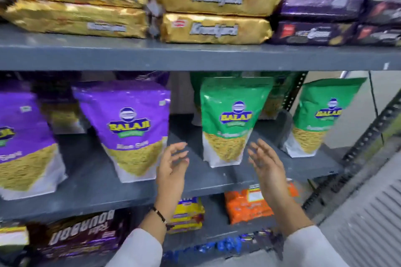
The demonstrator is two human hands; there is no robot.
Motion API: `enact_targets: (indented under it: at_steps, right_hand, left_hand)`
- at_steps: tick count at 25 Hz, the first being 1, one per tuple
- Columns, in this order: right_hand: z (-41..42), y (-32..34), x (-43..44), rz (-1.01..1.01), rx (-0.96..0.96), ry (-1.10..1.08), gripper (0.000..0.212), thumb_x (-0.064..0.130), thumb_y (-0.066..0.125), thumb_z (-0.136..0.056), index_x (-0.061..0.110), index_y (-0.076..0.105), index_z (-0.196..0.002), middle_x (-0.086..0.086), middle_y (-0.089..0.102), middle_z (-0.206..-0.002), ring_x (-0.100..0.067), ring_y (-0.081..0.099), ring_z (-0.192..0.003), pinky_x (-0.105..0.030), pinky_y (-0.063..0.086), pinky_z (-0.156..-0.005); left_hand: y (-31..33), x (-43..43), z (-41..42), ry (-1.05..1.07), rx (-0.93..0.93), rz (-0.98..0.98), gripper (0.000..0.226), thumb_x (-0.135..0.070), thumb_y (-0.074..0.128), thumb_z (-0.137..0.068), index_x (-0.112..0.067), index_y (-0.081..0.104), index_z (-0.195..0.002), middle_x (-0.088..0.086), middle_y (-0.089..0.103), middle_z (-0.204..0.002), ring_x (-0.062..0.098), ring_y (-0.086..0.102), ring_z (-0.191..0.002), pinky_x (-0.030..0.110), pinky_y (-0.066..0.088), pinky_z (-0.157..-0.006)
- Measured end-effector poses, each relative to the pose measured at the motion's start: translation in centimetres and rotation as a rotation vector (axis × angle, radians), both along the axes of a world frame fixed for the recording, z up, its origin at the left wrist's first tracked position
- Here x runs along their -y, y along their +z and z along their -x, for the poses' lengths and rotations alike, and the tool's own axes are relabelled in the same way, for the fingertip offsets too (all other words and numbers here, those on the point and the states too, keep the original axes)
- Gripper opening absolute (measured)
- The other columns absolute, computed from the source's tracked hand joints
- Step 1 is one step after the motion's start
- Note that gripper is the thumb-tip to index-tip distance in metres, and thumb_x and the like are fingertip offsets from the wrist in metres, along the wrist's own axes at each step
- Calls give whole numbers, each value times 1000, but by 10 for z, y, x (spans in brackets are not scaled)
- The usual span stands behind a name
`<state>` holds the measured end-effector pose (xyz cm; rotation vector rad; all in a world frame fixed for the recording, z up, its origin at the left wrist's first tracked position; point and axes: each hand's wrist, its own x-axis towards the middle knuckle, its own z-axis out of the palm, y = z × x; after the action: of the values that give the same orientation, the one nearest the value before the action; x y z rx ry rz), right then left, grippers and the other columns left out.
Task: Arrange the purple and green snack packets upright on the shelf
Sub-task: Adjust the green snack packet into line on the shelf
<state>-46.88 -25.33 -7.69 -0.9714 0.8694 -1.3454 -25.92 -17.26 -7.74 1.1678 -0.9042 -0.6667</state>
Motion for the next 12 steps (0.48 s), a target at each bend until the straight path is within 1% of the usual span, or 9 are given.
enact_targets:
  at_steps: [2, 3, 5, 7, 8, 9, 10, 11, 12]
  right_hand:
    - [33, -5, 15, -29, -57, 18, 82, 56, 81, -37, 22, 59, -109, 4, 65, -107, -9, 64, -94, -20, 50, -82]
    - [56, -4, 27, -23, -71, 10, 89, 60, 82, -27, 24, 59, -104, 6, 66, -105, -9, 64, -93, -21, 49, -83]
    - [101, -5, 52, -27, -50, -53, 88, 62, 82, -16, 24, 62, -92, 12, 72, -89, -4, 67, -81, -18, 51, -76]
    - [147, -11, 74, -36, -17, -157, 75, 57, 82, -14, 21, 65, -78, 14, 74, -69, 1, 66, -64, -11, 51, -62]
    - [169, -12, 83, -28, -12, -187, 65, 54, 82, -20, 20, 66, -73, 15, 73, -63, 2, 64, -58, -9, 50, -57]
    - [190, -13, 93, -37, -15, -207, 50, 46, 83, -32, 20, 66, -71, 14, 72, -60, 2, 64, -55, -9, 50, -55]
    - [207, -16, 104, -64, 9, -225, 27, 30, 81, -52, 19, 67, -72, 13, 72, -61, 1, 64, -54, -9, 51, -54]
    - [219, -20, 117, -84, 4, -234, 11, 10, 69, -72, 18, 68, -79, 10, 74, -67, 1, 65, -54, -10, 51, -54]
    - [232, -27, 133, -116, -43, -241, 25, -4, 53, -82, 15, 66, -93, 8, 73, -80, 2, 65, -55, -10, 51, -54]
  left_hand:
    - [-1, 19, 24, 79, -66, -24, 33, 7, 53, -78, -19, 57, -98, -3, 60, -102, -7, 60, -80, 9, 47, -74]
    - [0, 31, 39, 109, -71, -32, 35, 13, 50, -79, -14, 56, -100, 0, 60, -100, -9, 60, -76, 7, 47, -72]
    - [1, 49, 63, 140, -79, -36, 34, 18, 47, -78, -8, 57, -99, 3, 60, -94, -10, 59, -70, 6, 46, -67]
    - [2, 60, 90, 183, -141, -44, 32, 15, 50, -77, -13, 58, -90, 2, 60, -88, -9, 57, -64, 4, 45, -64]
    - [0, 66, 105, 212, -175, -41, 30, 12, 54, -75, -15, 59, -85, 2, 60, -86, -8, 57, -64, 4, 44, -63]
    - [-2, 73, 123, 221, -201, -42, 28, 10, 55, -74, -17, 59, -81, 4, 60, -86, -6, 58, -67, 3, 44, -63]
    - [-3, 81, 140, 187, -211, -60, 28, 11, 55, -74, -16, 61, -80, 9, 61, -88, -1, 60, -73, 4, 45, -62]
    - [-5, 93, 156, 106, -198, -103, 30, 15, 52, -76, -13, 62, -83, 14, 61, -94, 8, 60, -80, 4, 46, -60]
    - [-7, 109, 177, -8, -177, -157, 34, 19, 47, -77, -8, 61, -92, 17, 60, -105, 15, 59, -86, 6, 46, -60]
